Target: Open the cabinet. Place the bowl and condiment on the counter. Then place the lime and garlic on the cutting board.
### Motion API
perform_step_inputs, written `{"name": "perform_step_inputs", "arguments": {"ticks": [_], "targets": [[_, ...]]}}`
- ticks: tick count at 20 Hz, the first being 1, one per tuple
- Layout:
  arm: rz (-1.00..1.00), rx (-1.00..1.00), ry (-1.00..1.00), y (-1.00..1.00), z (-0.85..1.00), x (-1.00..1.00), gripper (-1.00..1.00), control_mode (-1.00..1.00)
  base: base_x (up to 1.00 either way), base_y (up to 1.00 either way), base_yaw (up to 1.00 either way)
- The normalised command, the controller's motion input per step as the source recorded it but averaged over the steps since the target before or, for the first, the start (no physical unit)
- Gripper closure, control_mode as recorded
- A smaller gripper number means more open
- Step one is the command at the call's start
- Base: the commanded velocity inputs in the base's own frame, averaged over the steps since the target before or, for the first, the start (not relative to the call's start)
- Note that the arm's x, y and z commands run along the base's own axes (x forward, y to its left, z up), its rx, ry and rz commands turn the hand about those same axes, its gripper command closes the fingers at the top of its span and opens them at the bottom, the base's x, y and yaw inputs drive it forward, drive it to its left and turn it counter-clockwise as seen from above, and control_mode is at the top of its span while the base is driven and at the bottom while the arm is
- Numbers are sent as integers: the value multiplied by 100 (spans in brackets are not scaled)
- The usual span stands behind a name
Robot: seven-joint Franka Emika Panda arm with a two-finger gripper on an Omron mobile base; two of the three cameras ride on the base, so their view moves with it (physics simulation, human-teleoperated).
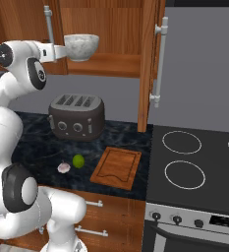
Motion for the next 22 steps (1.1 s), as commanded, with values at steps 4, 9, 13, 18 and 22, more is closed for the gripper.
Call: {"name": "perform_step_inputs", "arguments": {"ticks": [4, 9, 13, 18, 22], "targets": [[-1, 0, 2, 1, 12, 25, -100, -100, 0, 0, 0], [-1, 0, 0, 5, 16, 17, -100, -100, 0, 0, 0], [0, 0, 0, 7, 10, 16, -100, -100, 0, 0, 0], [0, 0, 0, 3, 1, 20, -100, -100, 0, 0, 0], [0, 0, 0, 5, 0, 23, -100, -100, 0, 0, 0]]}}
